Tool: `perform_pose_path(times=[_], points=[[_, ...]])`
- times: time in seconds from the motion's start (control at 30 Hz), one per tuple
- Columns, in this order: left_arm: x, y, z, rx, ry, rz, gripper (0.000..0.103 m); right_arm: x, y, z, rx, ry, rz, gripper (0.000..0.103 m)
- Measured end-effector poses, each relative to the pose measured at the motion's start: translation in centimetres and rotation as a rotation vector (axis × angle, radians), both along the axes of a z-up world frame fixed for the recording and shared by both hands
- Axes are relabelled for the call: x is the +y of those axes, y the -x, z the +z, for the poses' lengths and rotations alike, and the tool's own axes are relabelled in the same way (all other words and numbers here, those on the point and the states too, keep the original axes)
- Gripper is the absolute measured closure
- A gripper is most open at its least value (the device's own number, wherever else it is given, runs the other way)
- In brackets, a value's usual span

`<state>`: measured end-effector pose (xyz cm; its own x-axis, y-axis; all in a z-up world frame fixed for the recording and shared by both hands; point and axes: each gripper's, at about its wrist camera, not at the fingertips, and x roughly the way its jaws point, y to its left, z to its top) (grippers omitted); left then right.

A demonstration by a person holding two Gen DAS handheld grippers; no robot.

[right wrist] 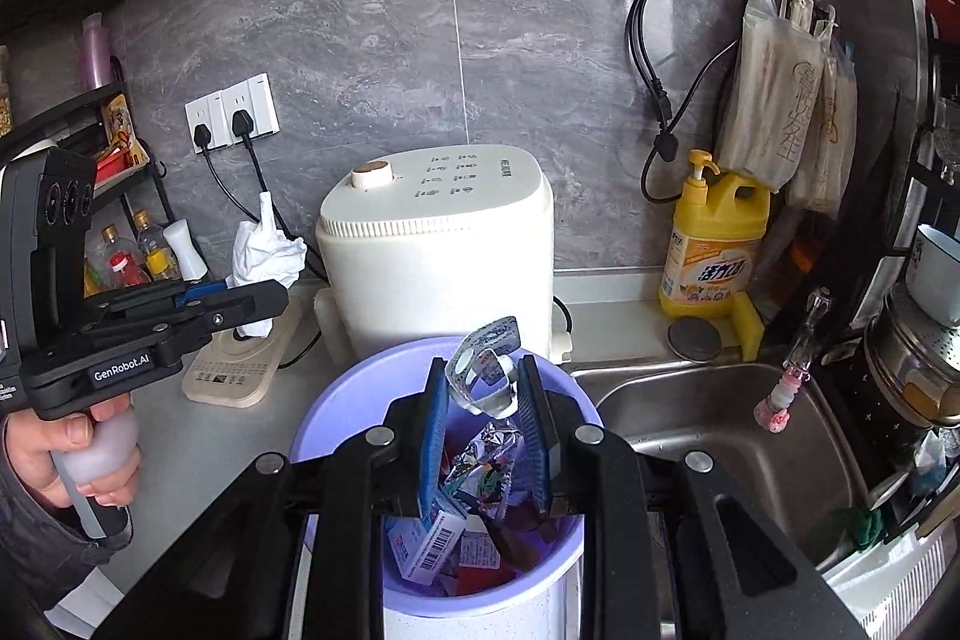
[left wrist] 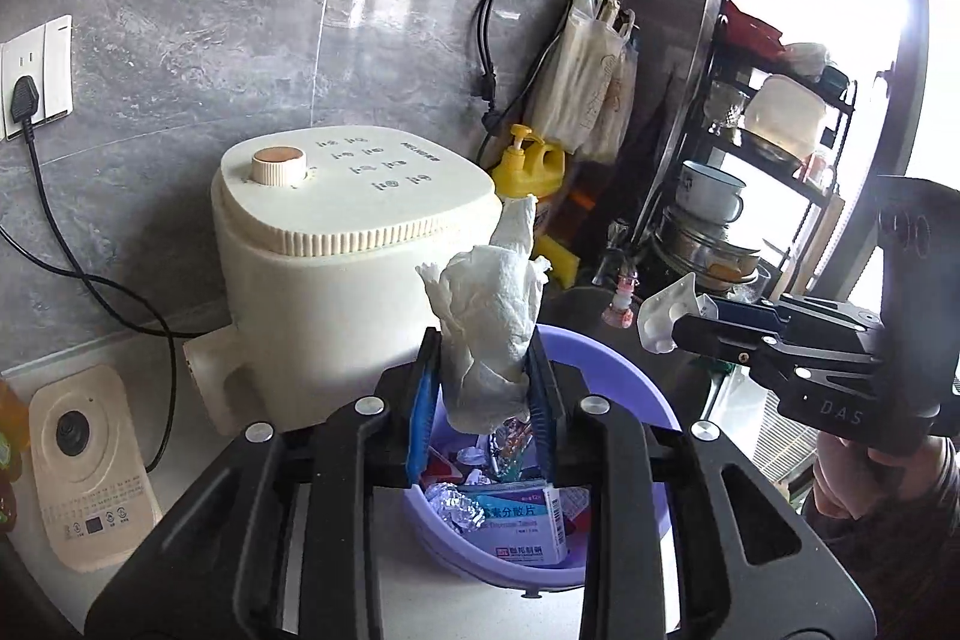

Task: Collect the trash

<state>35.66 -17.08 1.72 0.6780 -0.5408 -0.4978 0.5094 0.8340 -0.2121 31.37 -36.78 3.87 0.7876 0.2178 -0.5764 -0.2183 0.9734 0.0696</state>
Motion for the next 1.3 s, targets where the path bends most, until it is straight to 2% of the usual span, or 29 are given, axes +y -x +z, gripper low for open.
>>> perform_pose_path(times=[0.03, 0.07, 0.13, 0.4, 0.73, 0.9, 0.93, 0.97, 1.03, 1.17, 1.2, 1.27, 1.3], points=[[-0.6, -0.1, 0.1, 0.004, 0.004, 0.002, 0.023, -0.3, 0.2, 0.0, 0.001, -0.002, -0.005, 0.079], [-0.9, 0.1, 0.3, -0.014, 0.015, 0.007, 0.014, -0.5, 0.4, 0.0, 0.002, -0.005, -0.010, 0.079], [-1.2, 0.4, 0.8, -0.040, 0.017, 0.003, 0.014, -1.1, 0.7, 0.1, 0.003, -0.009, -0.018, 0.079], [0.4, 0.5, 1.1, -0.025, -0.009, 0.061, 0.011, -2.0, 1.2, 0.0, -0.002, -0.028, -0.029, 0.079], [4.3, 2.0, 0.3, -0.014, -0.028, 0.183, 0.007, 0.1, 0.4, 0.1, -0.003, -0.023, 0.031, 0.079], [6.3, 3.5, 0.1, -0.009, -0.024, 0.233, 0.006, 2.2, -1.4, -0.7, 0.006, 0.017, 0.082, 0.079], [6.7, 3.8, 0.1, -0.008, -0.025, 0.242, 0.006, 2.5, -1.9, -0.9, 0.017, 0.018, 0.091, 0.076], [7.1, 4.1, 0.1, -0.006, -0.023, 0.248, 0.006, 2.8, -2.4, -1.2, 0.031, 0.020, 0.102, 0.068], [7.9, 4.5, 0.0, 0.000, -0.020, 0.269, 0.006, 3.1, -2.5, -1.3, 0.025, 0.021, 0.086, 0.041], [9.0, 5.4, -0.1, 0.019, -0.024, 0.310, 0.006, 3.5, -1.9, -1.0, 0.019, 0.005, 0.101, 0.038], [9.2, 5.6, -0.1, 0.022, -0.024, 0.315, 0.006, 3.5, -1.7, -1.0, 0.019, 0.004, 0.105, 0.036], [9.6, 6.2, 0.0, 0.017, -0.036, 0.327, 0.006, 3.7, -1.2, -0.9, 0.017, -0.006, 0.117, 0.023], [9.8, 6.4, 0.1, 0.017, -0.040, 0.332, 0.006, 3.9, -0.9, -0.8, 0.015, -0.008, 0.122, 0.022]])
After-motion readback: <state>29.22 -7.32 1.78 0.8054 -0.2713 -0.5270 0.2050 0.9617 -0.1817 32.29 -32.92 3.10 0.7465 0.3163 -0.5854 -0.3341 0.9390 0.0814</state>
